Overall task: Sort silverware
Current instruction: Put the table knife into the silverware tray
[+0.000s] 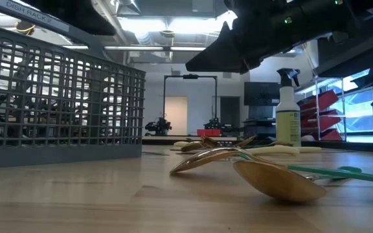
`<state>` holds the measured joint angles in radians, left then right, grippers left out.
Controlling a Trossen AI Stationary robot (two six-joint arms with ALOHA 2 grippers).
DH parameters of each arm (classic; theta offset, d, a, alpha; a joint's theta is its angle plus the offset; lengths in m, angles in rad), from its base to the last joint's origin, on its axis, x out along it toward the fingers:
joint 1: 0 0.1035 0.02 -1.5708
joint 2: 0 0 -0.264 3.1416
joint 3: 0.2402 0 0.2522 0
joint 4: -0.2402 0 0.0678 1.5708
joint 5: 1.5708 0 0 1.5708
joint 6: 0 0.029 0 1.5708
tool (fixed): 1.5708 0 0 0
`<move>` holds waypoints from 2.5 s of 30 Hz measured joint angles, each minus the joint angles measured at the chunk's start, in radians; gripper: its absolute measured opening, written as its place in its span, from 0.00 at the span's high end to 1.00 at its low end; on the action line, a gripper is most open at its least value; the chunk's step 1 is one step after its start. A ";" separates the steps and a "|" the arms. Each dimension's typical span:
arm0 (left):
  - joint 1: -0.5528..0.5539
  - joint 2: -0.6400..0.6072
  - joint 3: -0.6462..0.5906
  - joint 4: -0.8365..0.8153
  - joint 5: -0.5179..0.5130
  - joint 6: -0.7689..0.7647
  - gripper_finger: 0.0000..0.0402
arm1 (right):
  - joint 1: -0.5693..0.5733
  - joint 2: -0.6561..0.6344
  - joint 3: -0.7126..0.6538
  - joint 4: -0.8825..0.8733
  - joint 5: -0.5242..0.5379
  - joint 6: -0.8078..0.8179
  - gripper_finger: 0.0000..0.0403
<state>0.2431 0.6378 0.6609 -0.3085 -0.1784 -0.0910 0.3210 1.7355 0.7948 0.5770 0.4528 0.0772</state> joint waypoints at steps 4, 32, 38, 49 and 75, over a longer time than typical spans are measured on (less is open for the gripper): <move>0.132 0.045 0.000 0.083 0.114 0.034 0.96 | 0.000 0.000 0.000 -0.001 -0.002 0.000 1.00; 0.408 0.496 0.000 0.773 0.234 0.183 1.00 | 0.000 0.001 -0.103 0.232 -0.011 -0.024 1.00; 0.512 0.508 0.130 0.454 0.307 0.234 1.00 | -0.001 0.001 -0.103 0.217 -0.035 -0.028 1.00; 0.530 0.707 0.534 -0.298 0.245 0.834 1.00 | -0.001 0.001 -0.103 0.166 -0.073 -0.032 1.00; 0.515 1.044 0.803 -0.947 0.150 1.139 0.99 | 0.022 0.001 -0.103 0.113 -0.086 0.103 1.00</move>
<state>0.7582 1.6815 1.4639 -1.2560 -0.0285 1.0477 0.3432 1.7367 0.6918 0.6898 0.3664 0.1799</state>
